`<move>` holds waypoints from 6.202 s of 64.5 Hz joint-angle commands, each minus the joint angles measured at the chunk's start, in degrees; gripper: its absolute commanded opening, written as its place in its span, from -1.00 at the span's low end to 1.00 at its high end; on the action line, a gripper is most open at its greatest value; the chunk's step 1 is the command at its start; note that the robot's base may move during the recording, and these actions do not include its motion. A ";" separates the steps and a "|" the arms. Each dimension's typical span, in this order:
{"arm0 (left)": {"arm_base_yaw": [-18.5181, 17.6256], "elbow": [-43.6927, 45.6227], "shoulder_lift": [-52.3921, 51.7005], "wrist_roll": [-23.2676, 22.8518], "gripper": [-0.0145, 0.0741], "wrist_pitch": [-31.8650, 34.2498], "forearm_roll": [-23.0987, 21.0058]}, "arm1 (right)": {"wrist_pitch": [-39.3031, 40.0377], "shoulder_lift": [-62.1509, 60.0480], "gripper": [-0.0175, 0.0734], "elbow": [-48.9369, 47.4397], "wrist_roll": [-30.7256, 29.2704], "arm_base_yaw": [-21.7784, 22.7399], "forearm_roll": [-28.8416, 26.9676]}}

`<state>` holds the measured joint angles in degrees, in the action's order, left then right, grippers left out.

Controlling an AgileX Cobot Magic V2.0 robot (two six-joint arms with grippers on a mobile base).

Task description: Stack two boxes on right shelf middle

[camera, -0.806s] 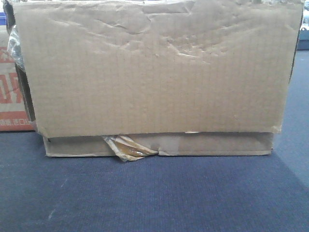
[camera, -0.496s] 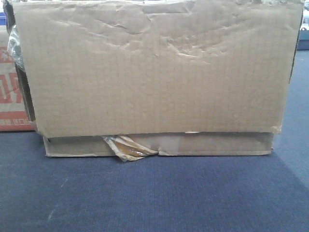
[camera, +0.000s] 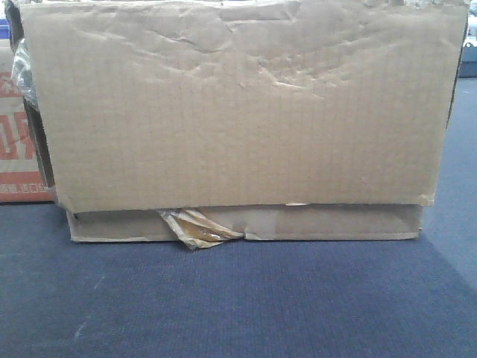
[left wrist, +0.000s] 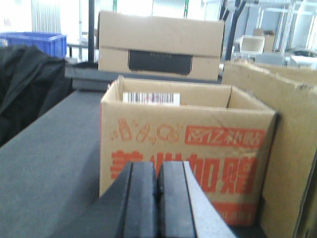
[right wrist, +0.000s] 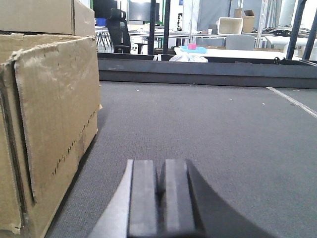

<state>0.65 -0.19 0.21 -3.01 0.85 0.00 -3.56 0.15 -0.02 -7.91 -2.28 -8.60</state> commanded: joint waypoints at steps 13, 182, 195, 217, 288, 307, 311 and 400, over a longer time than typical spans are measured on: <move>0.36 0.19 -0.21 0.10 -0.92 4.63 0.37 | 8.45 -0.15 -0.97 0.02 -0.09 -0.08 0.18; 12.19 95.08 105.56 16.28 -0.92 -62.50 -1.89 | -15.27 37.55 0.64 -46.22 -0.09 -1.74 -0.15; 12.28 95.19 102.56 14.70 -0.92 -64.09 -1.26 | -15.69 37.55 0.64 -46.22 -0.09 -1.74 -0.15; 12.28 102.01 89.46 5.30 -0.92 -63.99 7.56 | -16.17 37.55 0.64 -46.22 -0.09 -1.74 -0.15; -23.38 116.90 104.01 -7.49 -0.92 -63.56 0.40 | -18.78 37.55 0.64 -46.01 -0.09 -2.55 -1.79; -23.38 117.02 104.86 -7.60 -0.61 -64.17 0.40 | -18.99 37.55 0.64 -46.01 -0.09 -2.91 -1.89; -23.38 117.02 104.86 -7.60 -0.31 -64.17 0.40 | -19.10 37.55 0.64 -46.01 -0.09 -2.91 -1.89; -14.73 101.10 95.07 -3.28 0.68 -70.81 1.27 | -50.36 83.00 0.64 -84.12 -0.09 -11.06 -2.74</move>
<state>-14.00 103.08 95.93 -6.62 -70.38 1.59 -54.40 81.61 -83.52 -7.91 -13.38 -11.44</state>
